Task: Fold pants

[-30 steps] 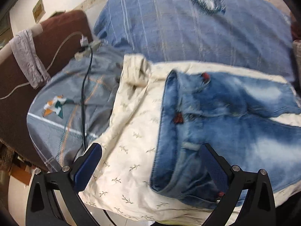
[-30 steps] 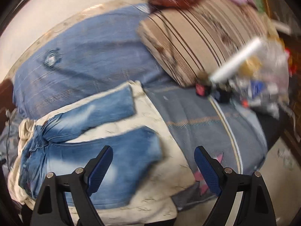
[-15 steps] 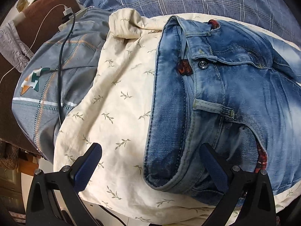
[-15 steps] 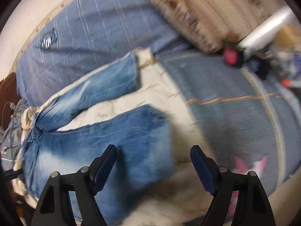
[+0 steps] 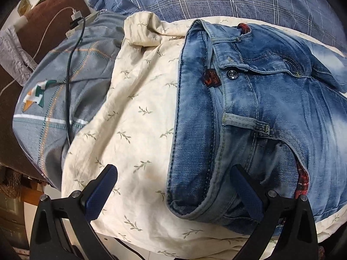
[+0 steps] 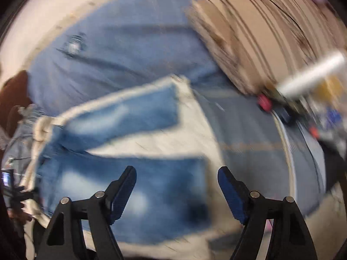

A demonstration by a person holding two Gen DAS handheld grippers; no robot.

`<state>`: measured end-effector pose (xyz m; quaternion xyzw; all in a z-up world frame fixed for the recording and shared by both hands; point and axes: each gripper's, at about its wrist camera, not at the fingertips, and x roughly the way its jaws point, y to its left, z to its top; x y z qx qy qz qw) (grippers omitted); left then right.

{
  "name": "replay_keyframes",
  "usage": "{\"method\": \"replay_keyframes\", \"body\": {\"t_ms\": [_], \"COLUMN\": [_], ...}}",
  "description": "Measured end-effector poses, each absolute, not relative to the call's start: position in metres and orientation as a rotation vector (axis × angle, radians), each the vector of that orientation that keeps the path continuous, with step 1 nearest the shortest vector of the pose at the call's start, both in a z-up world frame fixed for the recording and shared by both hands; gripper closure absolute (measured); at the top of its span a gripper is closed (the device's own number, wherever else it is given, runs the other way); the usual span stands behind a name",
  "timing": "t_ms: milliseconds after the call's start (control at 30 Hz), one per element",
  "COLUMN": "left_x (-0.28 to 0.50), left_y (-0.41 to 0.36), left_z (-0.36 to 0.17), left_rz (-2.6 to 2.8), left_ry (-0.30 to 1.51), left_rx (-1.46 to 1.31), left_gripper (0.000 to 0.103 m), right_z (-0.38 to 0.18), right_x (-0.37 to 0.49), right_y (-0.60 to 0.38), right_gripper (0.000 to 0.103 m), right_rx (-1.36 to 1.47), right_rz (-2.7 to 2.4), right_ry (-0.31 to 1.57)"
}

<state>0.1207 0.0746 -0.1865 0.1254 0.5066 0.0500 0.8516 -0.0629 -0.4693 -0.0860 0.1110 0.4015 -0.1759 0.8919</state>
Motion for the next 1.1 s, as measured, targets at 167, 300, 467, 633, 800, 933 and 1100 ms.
{"method": "replay_keyframes", "body": {"t_ms": [167,300,467,633,800,933,1100], "left_x": [0.126,0.147,0.196,0.264,0.316,0.344,0.374], "left_y": [0.073,0.077,0.079,0.081,0.074,0.060,0.050], "left_z": [-0.156,-0.126,-0.105,-0.110,-0.119,-0.127,-0.129], "left_rz": [0.120,0.126,0.116,0.080,0.061,0.039,0.014], "left_ry": [0.984,0.933,0.911,0.980,1.027,1.042,1.057], "left_rx": [0.265,0.259,0.268,0.201,0.152,0.168,0.149], "left_gripper": [0.000,0.000,0.000,0.000,0.000,0.000,0.013], "right_z": [-0.103,-0.093,-0.087,-0.084,-0.084,-0.094,-0.120], "right_x": [-0.077,-0.049,0.015,0.085,0.147,0.193,0.239], "right_y": [-0.478,-0.457,-0.432,-0.444,-0.486,-0.512,-0.537], "right_gripper": [0.023,0.023,0.023,0.023,0.031,0.045,0.046], "right_rx": [0.266,0.240,0.194,0.204,0.288,0.334,0.362], "right_rz": [-0.396,-0.331,-0.261,-0.245,-0.257,-0.267,-0.337], "right_ry": [0.838,0.808,0.789,0.808,0.819,0.840,0.883]}}
